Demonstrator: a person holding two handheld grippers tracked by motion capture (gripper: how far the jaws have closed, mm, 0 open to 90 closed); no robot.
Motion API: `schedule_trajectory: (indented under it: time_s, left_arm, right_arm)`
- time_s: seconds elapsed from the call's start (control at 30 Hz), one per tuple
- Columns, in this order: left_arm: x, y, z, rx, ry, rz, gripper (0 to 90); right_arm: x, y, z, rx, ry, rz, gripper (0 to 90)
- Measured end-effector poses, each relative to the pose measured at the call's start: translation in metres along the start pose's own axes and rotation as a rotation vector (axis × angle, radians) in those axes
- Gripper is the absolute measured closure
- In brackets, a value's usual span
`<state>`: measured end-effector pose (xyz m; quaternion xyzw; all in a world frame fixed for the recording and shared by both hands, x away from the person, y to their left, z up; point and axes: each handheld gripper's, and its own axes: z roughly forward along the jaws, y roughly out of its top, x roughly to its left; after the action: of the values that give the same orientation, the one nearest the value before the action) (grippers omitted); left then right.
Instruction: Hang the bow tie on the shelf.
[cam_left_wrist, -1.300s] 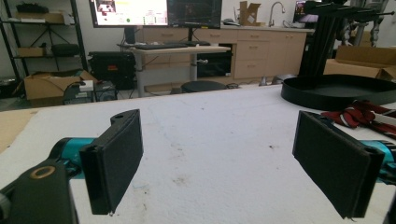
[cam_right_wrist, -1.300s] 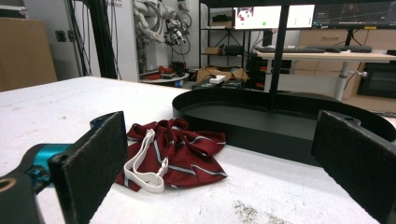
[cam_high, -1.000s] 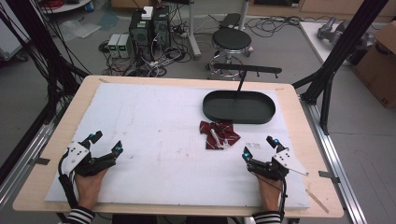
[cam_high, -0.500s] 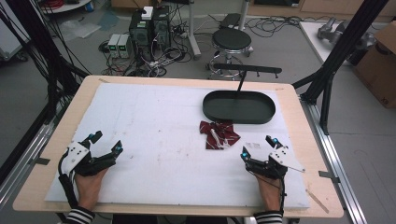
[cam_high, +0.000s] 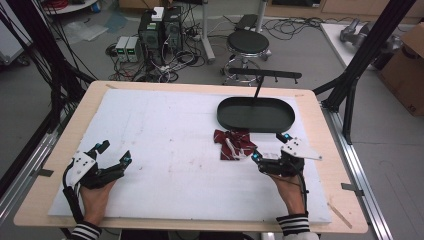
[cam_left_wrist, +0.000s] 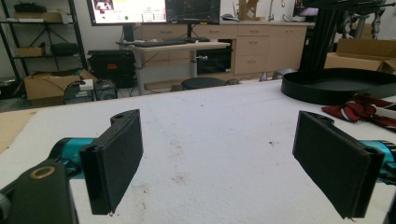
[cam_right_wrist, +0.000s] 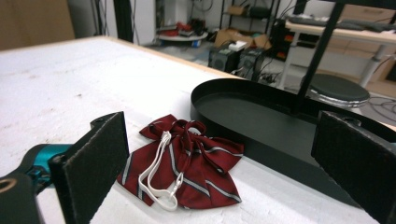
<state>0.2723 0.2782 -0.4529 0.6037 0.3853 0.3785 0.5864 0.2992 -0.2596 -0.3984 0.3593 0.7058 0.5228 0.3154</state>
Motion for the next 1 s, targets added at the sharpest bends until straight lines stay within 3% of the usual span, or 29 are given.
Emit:
schedule_trajectory:
  time_s: [0.1, 0.33, 0.6, 1.0]
  left_arm:
    - [0.0, 0.0, 0.0, 0.001, 0.001, 0.0, 16.6]
    - [0.0, 0.0, 0.0, 0.002, 0.002, -0.003, 16.5]
    - [0.0, 0.0, 0.0, 0.002, 0.001, -0.002, 16.6]
    - [0.0, 0.0, 0.0, -0.001, -0.001, -0.002, 16.6]
  right_arm:
    - [-0.002, 0.01, 0.005, 0.04, 0.023, -0.024, 3.0]
    - [-0.006, 0.029, 0.027, 0.163, 0.089, -0.013, 3.1]
    - [-0.003, 0.044, 0.052, 0.324, 0.216, -0.082, 4.5]
    - [0.01, 0.053, 0.088, 0.404, 0.29, -0.091, 7.1]
